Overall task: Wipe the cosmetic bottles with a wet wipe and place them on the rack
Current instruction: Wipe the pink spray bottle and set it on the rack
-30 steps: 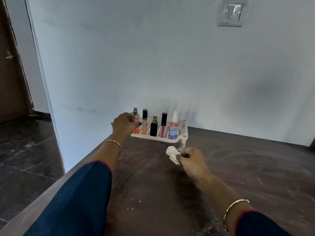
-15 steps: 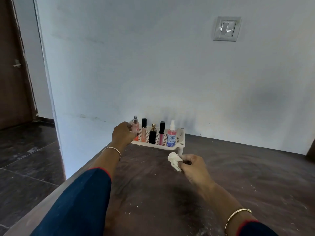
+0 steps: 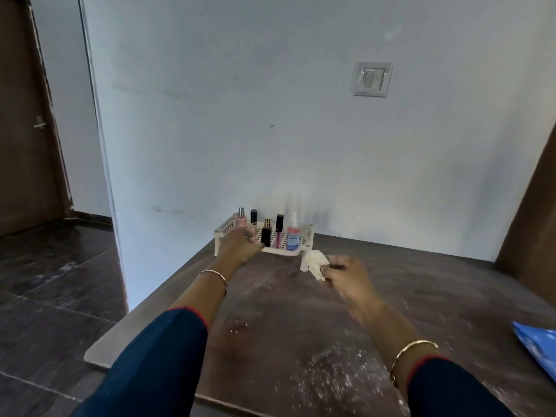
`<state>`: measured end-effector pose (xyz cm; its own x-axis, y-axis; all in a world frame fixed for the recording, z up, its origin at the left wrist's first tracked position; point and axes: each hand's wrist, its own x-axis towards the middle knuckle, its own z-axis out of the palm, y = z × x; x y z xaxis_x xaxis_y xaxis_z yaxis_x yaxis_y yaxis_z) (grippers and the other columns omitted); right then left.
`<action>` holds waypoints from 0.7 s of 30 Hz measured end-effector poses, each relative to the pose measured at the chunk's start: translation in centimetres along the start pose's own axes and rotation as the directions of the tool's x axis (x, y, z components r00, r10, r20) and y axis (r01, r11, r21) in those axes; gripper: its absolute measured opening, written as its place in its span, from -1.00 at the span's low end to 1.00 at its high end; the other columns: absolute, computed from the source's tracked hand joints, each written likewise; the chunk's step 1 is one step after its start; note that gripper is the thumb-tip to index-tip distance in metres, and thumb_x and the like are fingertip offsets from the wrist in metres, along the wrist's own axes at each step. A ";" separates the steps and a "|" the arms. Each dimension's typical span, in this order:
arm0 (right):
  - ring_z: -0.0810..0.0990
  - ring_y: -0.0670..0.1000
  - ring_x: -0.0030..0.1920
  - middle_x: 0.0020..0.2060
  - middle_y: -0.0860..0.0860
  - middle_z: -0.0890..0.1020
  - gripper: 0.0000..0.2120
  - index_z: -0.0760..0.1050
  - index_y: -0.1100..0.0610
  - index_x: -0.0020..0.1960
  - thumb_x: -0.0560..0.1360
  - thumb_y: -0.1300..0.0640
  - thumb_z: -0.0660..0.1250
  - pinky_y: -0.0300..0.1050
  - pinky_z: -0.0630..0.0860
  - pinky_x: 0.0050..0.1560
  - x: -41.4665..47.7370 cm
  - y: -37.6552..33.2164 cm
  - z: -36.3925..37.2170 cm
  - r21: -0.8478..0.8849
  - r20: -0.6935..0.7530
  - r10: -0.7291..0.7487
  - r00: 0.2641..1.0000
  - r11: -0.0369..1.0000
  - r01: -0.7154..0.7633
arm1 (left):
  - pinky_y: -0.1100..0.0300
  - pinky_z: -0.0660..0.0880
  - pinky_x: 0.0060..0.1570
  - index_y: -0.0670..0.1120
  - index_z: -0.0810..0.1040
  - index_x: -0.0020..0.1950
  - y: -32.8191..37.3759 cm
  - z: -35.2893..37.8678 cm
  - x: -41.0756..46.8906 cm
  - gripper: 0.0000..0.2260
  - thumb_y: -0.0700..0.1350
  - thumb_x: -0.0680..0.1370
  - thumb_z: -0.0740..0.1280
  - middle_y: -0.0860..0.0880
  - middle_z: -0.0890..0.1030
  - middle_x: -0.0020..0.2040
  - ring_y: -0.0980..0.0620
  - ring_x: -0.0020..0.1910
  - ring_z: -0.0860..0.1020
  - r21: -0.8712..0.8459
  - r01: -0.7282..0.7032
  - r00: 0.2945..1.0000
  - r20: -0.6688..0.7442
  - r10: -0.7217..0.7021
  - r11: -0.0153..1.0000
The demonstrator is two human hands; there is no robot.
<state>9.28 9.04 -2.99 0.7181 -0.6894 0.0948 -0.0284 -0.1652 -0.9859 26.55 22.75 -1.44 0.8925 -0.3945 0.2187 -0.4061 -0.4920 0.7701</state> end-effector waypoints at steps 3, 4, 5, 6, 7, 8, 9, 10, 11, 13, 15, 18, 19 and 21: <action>0.63 -0.02 -0.11 -0.01 0.15 0.66 -0.75 0.57 0.28 0.14 0.48 0.42 0.31 -0.40 0.52 -0.36 -2.4 -0.5 -1.5 0.074 -0.022 0.027 0.999 0.997 -0.026 | 0.18 0.49 0.00 -0.17 0.58 0.11 1.4 1.1 -3.7 -0.73 -0.12 0.45 0.43 -0.11 0.63 -0.01 -0.03 -0.06 0.57 -0.098 0.012 0.987 0.161 0.004 0.995; 0.63 -0.02 -0.12 -0.04 0.13 0.66 -0.75 0.58 0.28 0.12 0.47 0.44 0.31 -0.39 0.54 -0.36 -3.1 -0.6 -2.0 0.093 -0.029 0.033 0.999 0.995 -0.030 | 0.20 0.52 -0.04 -0.18 0.59 0.11 1.9 1.6 -4.8 -0.75 -0.13 0.47 0.41 -0.14 0.64 0.01 -0.03 -0.08 0.58 -0.117 0.002 0.973 0.231 0.025 0.993; 0.63 -0.04 -0.14 -0.09 0.10 0.66 -0.76 0.58 0.26 0.09 0.47 0.45 0.31 -0.38 0.55 -0.36 -4.1 -0.8 -2.6 0.112 -0.038 0.039 0.999 0.993 -0.034 | 0.26 0.54 -0.16 -0.21 0.58 0.14 2.6 2.0 -6.1 -0.76 -0.17 0.50 0.38 -0.17 0.63 0.04 -0.02 -0.12 0.58 -0.150 0.006 0.951 0.306 0.040 0.989; 0.62 -0.05 -0.16 -0.12 0.08 0.65 -0.75 0.57 0.23 0.07 0.47 0.46 0.30 -0.37 0.57 -0.35 -5.0 -1.1 -3.1 0.138 -0.045 0.046 0.998 0.990 -0.039 | 0.32 0.53 -0.29 -0.24 0.55 0.18 3.4 2.3 -7.4 -0.76 -0.21 0.54 0.33 -0.18 0.62 0.06 0.01 -0.17 0.58 -0.196 0.031 0.923 0.382 0.047 0.980; 0.61 -0.05 -0.17 -0.14 0.06 0.65 -0.74 0.57 0.20 0.05 0.47 0.47 0.29 -0.36 0.58 -0.33 -6.0 -1.3 -3.7 0.160 -0.052 0.051 0.997 0.986 -0.042 | 0.37 0.52 -0.38 -0.27 0.51 0.23 4.2 2.5 -8.7 -0.75 -0.24 0.57 0.28 -0.18 0.59 0.06 0.04 -0.22 0.57 -0.245 0.077 0.890 0.454 0.044 0.967; 0.61 -0.05 -0.17 -0.15 0.05 0.64 -0.73 0.57 0.19 0.04 0.47 0.48 0.29 -0.35 0.59 -0.31 -6.9 -1.5 -4.3 0.175 -0.060 0.054 0.997 0.984 -0.043 | 0.36 0.53 -0.40 -0.28 0.47 0.26 5.0 2.7 -10.0 -0.74 -0.24 0.59 0.24 -0.16 0.57 0.06 0.05 -0.24 0.57 -0.292 0.119 0.857 0.513 0.050 0.949; 0.61 -0.05 -0.18 -0.17 0.04 0.64 -0.73 0.57 0.18 0.03 0.47 0.48 0.28 -0.33 0.59 -0.29 -7.6 -1.6 -4.9 0.182 -0.065 0.056 0.996 0.982 -0.043 | 0.33 0.56 -0.37 -0.26 0.45 0.28 5.6 3.0 -10.8 -0.73 -0.22 0.60 0.22 -0.14 0.57 0.06 0.05 -0.24 0.58 -0.336 0.152 0.834 0.548 0.061 0.930; 0.60 -0.05 -0.18 -0.19 0.03 0.64 -0.73 0.57 0.18 0.01 0.47 0.48 0.27 -0.32 0.58 -0.27 -8.4 -1.6 -5.5 0.184 -0.068 0.057 0.996 0.982 -0.044 | 0.28 0.59 -0.31 -0.24 0.46 0.28 6.1 3.3 -12.0 -0.72 -0.18 0.60 0.24 -0.10 0.59 0.06 0.04 -0.23 0.59 -0.374 0.171 0.820 0.567 0.079 0.912; 0.60 -0.05 -0.18 -0.19 0.03 0.65 -0.73 0.58 0.18 0.01 0.47 0.48 0.27 -0.32 0.59 -0.26 -9.1 -1.5 -6.1 0.182 -0.064 0.058 0.996 0.982 -0.046 | 0.21 0.61 -0.24 -0.21 0.48 0.26 6.6 3.6 -13.0 -0.71 -0.12 0.58 0.28 -0.07 0.61 0.04 0.03 -0.21 0.61 -0.405 0.182 0.814 0.574 0.094 0.896; 0.62 -0.05 -0.17 -0.16 0.05 0.67 -0.75 0.60 0.21 0.03 0.47 0.46 0.28 -0.30 0.59 -0.24 -10.6 -1.3 -7.4 0.186 -0.044 0.058 0.997 0.981 -0.048 | 0.13 0.61 -0.16 -0.13 0.54 0.20 7.7 4.1 -15.2 -0.73 -0.05 0.54 0.34 -0.03 0.64 -0.02 0.04 -0.18 0.62 -0.454 0.206 0.808 0.578 0.111 0.867; 0.63 -0.06 -0.17 -0.14 0.06 0.68 -0.73 0.61 0.20 0.05 0.46 0.46 0.29 -0.29 0.61 -0.22 -12.0 -1.0 -8.6 0.195 -0.039 0.060 0.997 0.979 -0.051 | 0.17 0.61 -0.18 -0.13 0.55 0.18 8.8 4.5 -17.1 -0.74 -0.09 0.52 0.38 -0.03 0.66 -0.07 0.09 -0.21 0.62 -0.501 0.214 0.805 0.576 0.139 0.838; 0.64 -0.10 -0.23 -0.17 0.03 0.69 -0.69 0.63 0.12 0.00 0.44 0.46 0.29 -0.27 0.59 -0.25 -14.2 -0.8 -10.6 0.215 -0.080 0.078 0.994 0.975 -0.059 | 0.25 0.60 -0.25 -0.15 0.55 0.18 10.4 5.5 -19.5 -0.72 -0.18 0.48 0.42 -0.08 0.68 -0.02 0.08 -0.18 0.66 -0.564 0.218 0.810 0.560 0.175 0.797; 0.65 -0.11 -0.25 -0.19 0.02 0.70 -0.70 0.64 0.10 -0.02 0.44 0.45 0.29 -0.27 0.58 -0.27 -14.8 -0.7 -11.2 0.229 -0.091 0.088 0.992 0.971 -0.065 | 0.27 0.60 -0.26 -0.16 0.55 0.18 10.7 5.9 -20.1 -0.71 -0.20 0.47 0.43 -0.08 0.67 -0.02 0.08 -0.17 0.66 -0.585 0.220 0.812 0.554 0.186 0.781; 0.64 -0.13 -0.31 -0.24 0.02 0.69 -0.71 0.64 0.11 -0.05 0.44 0.44 0.30 -0.28 0.57 -0.30 -16.1 -0.4 -12.9 0.266 -0.110 0.097 0.989 0.962 -0.065 | 0.27 0.61 -0.23 -0.19 0.56 0.16 11.5 7.1 -21.7 -0.70 -0.25 0.43 0.45 -0.04 0.66 -0.07 0.09 -0.19 0.65 -0.622 0.229 0.806 0.552 0.212 0.749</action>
<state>-11.25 11.09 -2.29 0.6314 -0.7754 0.0134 0.1111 0.0734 -0.9911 1.13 20.13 -1.55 0.5249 -0.8511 0.0086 0.0224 0.0239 0.9995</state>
